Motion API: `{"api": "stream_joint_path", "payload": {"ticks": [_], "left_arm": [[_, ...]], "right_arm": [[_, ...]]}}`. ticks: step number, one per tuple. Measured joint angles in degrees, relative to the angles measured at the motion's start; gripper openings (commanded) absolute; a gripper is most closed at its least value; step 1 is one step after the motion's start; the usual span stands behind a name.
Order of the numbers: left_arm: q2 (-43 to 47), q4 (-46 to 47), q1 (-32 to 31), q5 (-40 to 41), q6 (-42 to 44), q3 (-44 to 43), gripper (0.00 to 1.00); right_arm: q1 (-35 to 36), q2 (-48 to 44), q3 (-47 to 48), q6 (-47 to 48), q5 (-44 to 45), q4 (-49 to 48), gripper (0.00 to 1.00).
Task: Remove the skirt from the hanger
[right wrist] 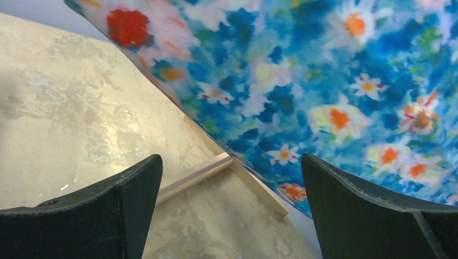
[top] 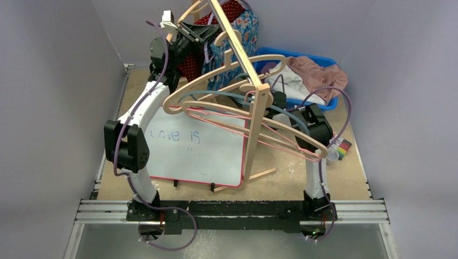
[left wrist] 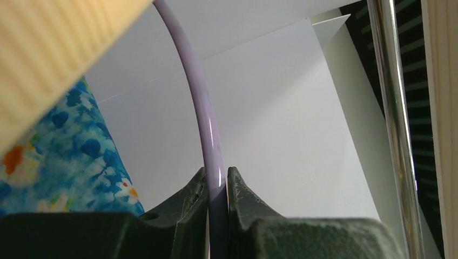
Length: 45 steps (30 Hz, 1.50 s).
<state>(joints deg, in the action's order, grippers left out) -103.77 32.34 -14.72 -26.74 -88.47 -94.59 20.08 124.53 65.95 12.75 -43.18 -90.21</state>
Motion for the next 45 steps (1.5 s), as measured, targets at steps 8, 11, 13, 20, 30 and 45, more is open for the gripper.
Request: {"api": "stream_joint_path", "payload": {"ticks": [8, 11, 13, 20, 30, 45], "left_arm": [[0.00, 4.22, -0.72, 2.73, -4.26, 2.05, 0.00], [0.00, 5.90, -0.96, 3.23, -5.60, 2.97, 0.00], [0.09, 6.60, -1.05, 3.39, -6.01, 3.50, 0.00], [0.50, 6.16, -1.09, 3.15, -5.38, 3.76, 0.00], [3.67, -3.17, -0.28, 1.42, 5.86, 3.74, 0.00], [6.82, -10.62, 0.83, -0.81, 16.11, 3.32, 0.00]], "right_arm": [[3.23, 1.11, 3.04, 4.90, 4.02, 0.28, 0.99], [4.48, 1.27, 4.50, 5.62, 7.87, 0.17, 0.99], [5.27, 1.84, 5.70, 5.81, 11.02, 0.00, 0.96], [6.58, 1.73, 4.46, 4.90, 17.16, -0.17, 0.00], [4.76, -5.51, -4.87, -4.48, 19.69, -0.17, 0.00], [-6.82, -25.83, -26.14, -19.32, 26.03, -0.81, 0.00]]}}
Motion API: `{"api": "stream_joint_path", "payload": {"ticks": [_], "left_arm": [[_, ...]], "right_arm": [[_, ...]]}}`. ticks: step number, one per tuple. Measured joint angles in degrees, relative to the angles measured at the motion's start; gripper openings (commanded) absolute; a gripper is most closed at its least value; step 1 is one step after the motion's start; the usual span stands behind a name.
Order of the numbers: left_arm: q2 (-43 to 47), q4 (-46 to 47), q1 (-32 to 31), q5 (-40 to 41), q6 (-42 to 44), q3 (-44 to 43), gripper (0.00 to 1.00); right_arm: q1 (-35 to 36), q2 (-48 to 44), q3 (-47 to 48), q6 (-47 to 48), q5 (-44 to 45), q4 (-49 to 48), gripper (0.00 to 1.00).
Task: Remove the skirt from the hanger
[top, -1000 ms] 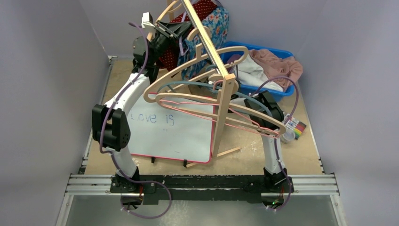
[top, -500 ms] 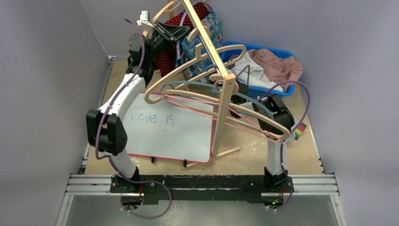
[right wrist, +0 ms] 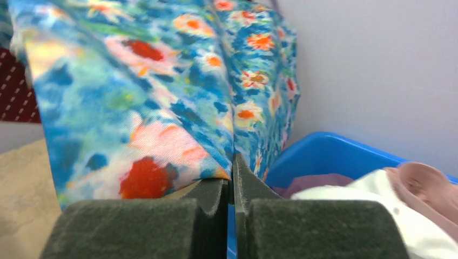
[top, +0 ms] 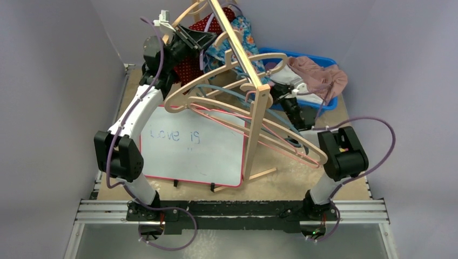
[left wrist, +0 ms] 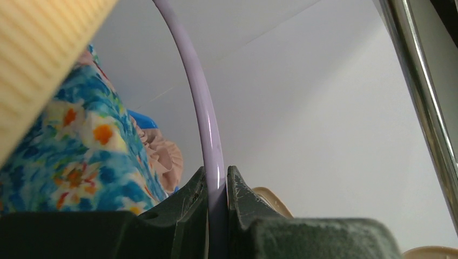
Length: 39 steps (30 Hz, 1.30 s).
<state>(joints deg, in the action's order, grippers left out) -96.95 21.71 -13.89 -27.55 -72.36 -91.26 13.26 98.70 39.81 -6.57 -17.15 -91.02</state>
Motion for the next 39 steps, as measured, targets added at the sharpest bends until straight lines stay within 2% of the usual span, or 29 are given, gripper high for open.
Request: {"api": "stream_joint_path", "payload": {"ticks": [8, 14, 19, 22, 25, 28, 34, 39], "left_arm": [[1.53, -0.68, 0.02, -1.14, 1.57, 1.57, 0.00], [2.91, -0.39, 0.44, -2.12, 1.73, 2.58, 0.00], [4.02, -1.05, 0.98, -2.10, 3.32, 2.71, 0.00], [4.98, -2.73, 1.20, -1.88, 5.31, 2.71, 0.00], [5.73, -5.09, 1.38, -1.64, 8.02, 2.71, 0.00], [6.69, -8.96, 1.53, -1.33, 12.33, 2.71, 0.00], [8.96, -14.60, 1.55, -2.01, 20.24, 2.71, 0.00], [9.99, -16.31, 1.73, -2.01, 23.98, 2.71, 0.00]], "right_arm": [[-10.03, -13.86, -3.78, -6.40, 3.45, 10.08, 0.00], [-16.68, -24.37, -3.45, -7.52, 7.82, 25.00, 0.00], [-22.62, -26.71, 0.57, -8.72, 8.74, 37.22, 0.00], [-24.81, -26.77, 7.50, -8.81, 8.63, 47.12, 0.00], [-25.22, -26.67, 18.40, -8.74, 8.57, 57.75, 0.00], [-25.09, -24.90, 35.17, -8.04, 8.68, 69.57, 0.00], [-25.00, -21.38, 58.90, -6.14, 8.44, 83.78, 0.00], [-25.05, -16.96, 70.75, -4.81, 5.66, 90.86, 0.00]]}}
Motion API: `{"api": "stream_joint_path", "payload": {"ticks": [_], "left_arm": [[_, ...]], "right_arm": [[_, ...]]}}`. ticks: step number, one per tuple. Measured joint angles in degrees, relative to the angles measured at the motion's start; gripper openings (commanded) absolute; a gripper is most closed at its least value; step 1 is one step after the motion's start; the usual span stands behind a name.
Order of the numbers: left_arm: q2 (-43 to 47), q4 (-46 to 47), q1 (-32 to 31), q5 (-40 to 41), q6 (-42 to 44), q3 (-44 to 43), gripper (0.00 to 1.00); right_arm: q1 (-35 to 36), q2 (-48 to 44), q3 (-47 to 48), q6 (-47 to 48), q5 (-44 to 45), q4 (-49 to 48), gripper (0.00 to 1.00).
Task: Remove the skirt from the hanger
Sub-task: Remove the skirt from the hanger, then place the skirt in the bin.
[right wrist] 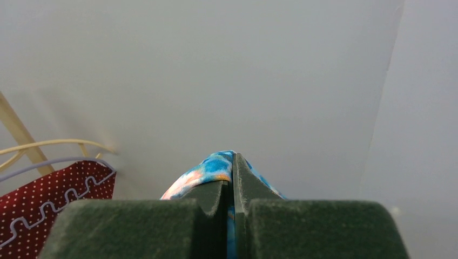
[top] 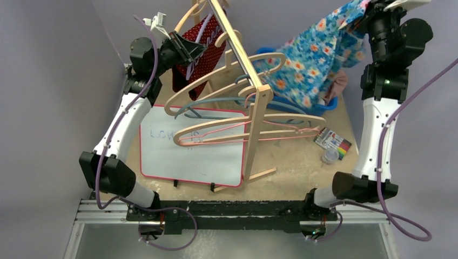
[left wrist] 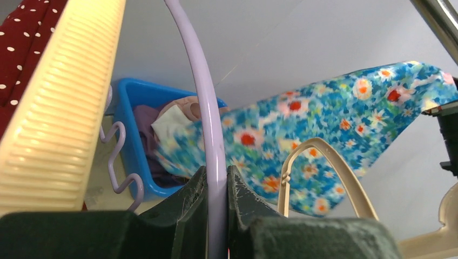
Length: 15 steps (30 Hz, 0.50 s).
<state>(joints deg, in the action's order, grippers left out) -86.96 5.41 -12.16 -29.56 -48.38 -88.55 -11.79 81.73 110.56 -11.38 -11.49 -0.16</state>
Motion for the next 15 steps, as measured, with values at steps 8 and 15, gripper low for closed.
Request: {"api": "stream_joint_path", "payload": {"ticks": [8, 15], "left_arm": [[1.20, -4.83, 0.11, 1.14, 5.27, 0.00, 0.00], [2.23, -7.87, 0.15, 1.14, 7.78, 0.00, 0.00]], "right_arm": [[-0.17, 6.51, 9.09, 0.24, -2.82, 6.49, 0.00], [-0.22, 13.22, 19.63, -0.20, -4.68, 6.73, 0.00]]}}
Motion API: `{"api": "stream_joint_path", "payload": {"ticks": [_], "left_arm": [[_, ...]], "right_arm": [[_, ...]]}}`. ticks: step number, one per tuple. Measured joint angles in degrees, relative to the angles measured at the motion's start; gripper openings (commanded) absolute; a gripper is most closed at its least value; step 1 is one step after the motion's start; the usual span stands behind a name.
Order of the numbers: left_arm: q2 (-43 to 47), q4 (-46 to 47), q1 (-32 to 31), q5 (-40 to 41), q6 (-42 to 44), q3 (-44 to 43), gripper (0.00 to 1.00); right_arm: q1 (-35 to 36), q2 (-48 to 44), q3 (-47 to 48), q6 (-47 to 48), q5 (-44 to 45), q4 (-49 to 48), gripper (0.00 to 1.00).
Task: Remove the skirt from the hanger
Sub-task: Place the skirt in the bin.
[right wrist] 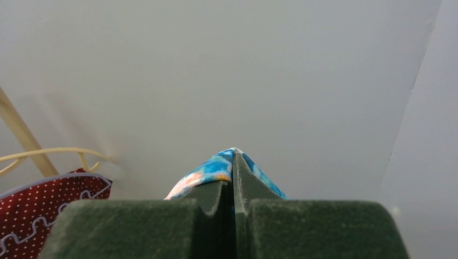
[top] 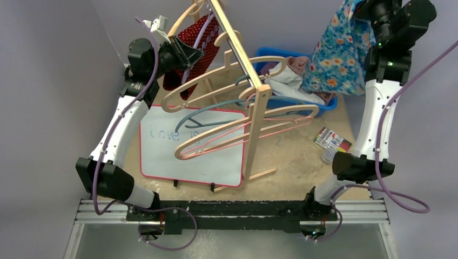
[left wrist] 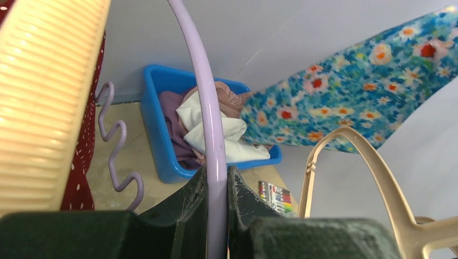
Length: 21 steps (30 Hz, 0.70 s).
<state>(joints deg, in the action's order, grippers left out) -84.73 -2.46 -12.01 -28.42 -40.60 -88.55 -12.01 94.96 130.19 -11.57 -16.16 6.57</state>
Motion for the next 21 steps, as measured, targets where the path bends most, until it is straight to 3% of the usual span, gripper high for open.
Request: {"api": "stream_joint_path", "payload": {"ticks": [10, 16, 21], "left_arm": [[1.88, -9.86, 0.00, -1.44, 7.43, -2.36, 0.00], [3.80, -15.47, 0.00, -1.42, 9.33, -3.06, 0.00], [4.63, -19.91, 0.00, -1.40, 9.94, -3.85, 0.00]], "right_arm": [[0.61, 5.55, -8.41, -0.96, -2.73, -5.95, 0.00], [2.08, 9.42, -21.99, -0.98, -2.78, -10.82, 0.00], [3.08, 15.45, -25.31, -0.70, 0.13, -11.21, 0.00]]}}
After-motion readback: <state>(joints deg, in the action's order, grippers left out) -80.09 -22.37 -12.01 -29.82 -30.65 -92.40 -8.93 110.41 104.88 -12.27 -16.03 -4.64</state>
